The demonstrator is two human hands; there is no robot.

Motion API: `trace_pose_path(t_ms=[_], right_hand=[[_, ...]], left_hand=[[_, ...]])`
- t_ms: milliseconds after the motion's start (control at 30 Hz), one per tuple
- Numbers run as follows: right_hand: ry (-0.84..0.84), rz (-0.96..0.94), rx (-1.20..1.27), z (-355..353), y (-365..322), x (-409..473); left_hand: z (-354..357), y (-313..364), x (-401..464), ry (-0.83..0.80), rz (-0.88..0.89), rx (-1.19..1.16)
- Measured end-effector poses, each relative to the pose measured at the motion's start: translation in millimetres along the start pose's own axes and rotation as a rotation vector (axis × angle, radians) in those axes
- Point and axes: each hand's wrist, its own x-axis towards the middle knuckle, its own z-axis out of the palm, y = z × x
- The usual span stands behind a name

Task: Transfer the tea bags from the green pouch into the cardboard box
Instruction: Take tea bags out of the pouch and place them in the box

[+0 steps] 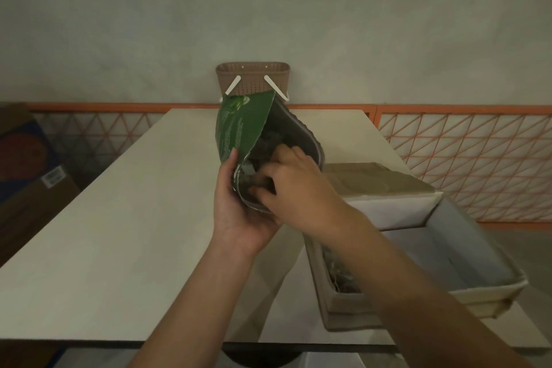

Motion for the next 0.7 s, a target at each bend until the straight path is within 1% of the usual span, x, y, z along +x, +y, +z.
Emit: trace_pose_path(t_ms=[200,300,400,467,533,600,633,700], right_hand=[[0.024,0.005,0.340,-16.1,8.4,-16.5],[0.116,0.050,0.505,-32.0,16.7,-30.1],[0.221,0.153,0.671,-47.9,29.8,-44.4],[0.279,0.188,0.737,-55.8,42.5,-55.8],[0.303,0.220,0.754,-58.3,54.4,-67.4],[0.279,0.281,0.711,-55.2,66.0,-76.9],[0.239,0.318,0.630,-52.2,72.0,-80.1],[0.086,0.384,0.413,-44.1,84.2,-83.9]], left_hand=[[3.9,0.0,-3.7,0.038,0.042,0.064],[4.2,-1.0,-2.2,0.040,0.003,0.073],[3.9,-2.7,-1.9,0.034,-0.040,0.052],[3.9,-3.2,-2.2,0.038,-0.041,0.043],[3.2,-2.1,-2.4,0.041,-0.035,0.031],[3.8,-1.1,-2.7,0.050,-0.029,0.015],[4.6,-0.8,-3.3,0.056,-0.025,0.009],[6.4,-0.1,-4.2,0.072,-0.017,-0.005]])
